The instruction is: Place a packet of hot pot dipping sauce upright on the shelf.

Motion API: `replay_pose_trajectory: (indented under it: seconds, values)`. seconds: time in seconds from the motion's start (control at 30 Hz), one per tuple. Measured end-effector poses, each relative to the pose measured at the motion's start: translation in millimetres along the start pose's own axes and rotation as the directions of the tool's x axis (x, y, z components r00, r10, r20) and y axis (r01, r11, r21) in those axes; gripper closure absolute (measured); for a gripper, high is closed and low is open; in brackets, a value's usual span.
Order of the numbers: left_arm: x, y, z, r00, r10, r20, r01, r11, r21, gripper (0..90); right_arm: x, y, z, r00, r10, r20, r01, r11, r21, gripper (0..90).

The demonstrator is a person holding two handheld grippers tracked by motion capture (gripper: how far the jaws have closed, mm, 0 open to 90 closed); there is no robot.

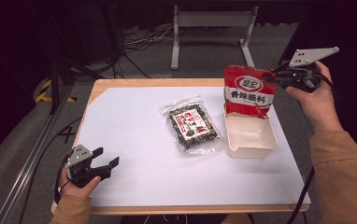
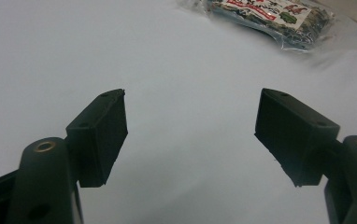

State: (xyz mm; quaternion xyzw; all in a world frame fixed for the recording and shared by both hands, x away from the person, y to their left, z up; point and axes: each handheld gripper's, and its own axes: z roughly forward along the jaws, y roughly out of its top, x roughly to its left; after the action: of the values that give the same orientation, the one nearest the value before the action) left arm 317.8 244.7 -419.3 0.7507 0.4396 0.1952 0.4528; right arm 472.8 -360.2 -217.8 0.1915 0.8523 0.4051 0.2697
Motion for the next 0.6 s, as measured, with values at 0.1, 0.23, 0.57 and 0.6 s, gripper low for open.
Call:
replay_pose_trajectory:
  seconds: [0.1,0.23,0.57,0.6]
  values:
    - [0.3,-0.6,-0.9,1.0000,-0.003,-0.001,0.003,1.0000,0.000,25.4,-1.9,-1.5,6.9,1.0000,-0.002,-0.003,0.002,1.000,0.006,89.1]
    - [0.7,-1.0,-1.4,1.0000,-0.005,-0.003,0.005,1.0000,-0.001,25.4,-4.7,-3.4,14.7,1.0000,-0.007,-0.003,0.007,1.000,0.007,89.0]
    - [0.1,0.4,1.0,1.0000,0.002,0.003,-0.002,1.0000,0.001,25.3,-4.5,-6.7,30.6,0.9999,-0.009,-0.006,0.009,1.000,0.013,88.8]
    - [0.1,0.6,1.4,1.0000,0.002,0.004,-0.002,1.0000,0.001,25.4,-4.1,-7.3,31.5,0.9999,-0.008,-0.008,0.008,1.000,0.009,88.8]
